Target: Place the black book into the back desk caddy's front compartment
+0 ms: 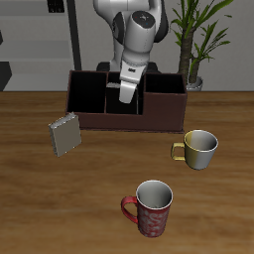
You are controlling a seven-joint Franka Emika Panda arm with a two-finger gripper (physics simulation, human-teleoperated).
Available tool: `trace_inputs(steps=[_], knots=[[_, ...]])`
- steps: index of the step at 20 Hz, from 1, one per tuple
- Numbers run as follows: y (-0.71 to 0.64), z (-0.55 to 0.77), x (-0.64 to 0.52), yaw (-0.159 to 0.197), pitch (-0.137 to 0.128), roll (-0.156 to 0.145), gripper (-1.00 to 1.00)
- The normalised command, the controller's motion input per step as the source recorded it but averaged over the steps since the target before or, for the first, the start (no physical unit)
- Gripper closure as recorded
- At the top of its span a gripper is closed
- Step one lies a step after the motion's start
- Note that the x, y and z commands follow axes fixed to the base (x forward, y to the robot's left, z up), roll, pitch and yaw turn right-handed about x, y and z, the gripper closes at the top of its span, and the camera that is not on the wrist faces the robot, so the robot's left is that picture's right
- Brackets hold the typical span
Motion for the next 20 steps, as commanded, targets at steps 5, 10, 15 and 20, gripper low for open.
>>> trace_inputs(steps=[5,10,15,20], knots=[[-0.03,-0.06,0.00,-0.020,0.039,-0.006,-1.00],[-0.05,0.04,0.05,-0.044,-0.002,-0.009,-1.00],[0.02,0.12,0.03,-0.023,-0.019,0.004,-1.00],[-0.03,0.09,0.00,-0.018,-0.014,-0.001,-1.00]])
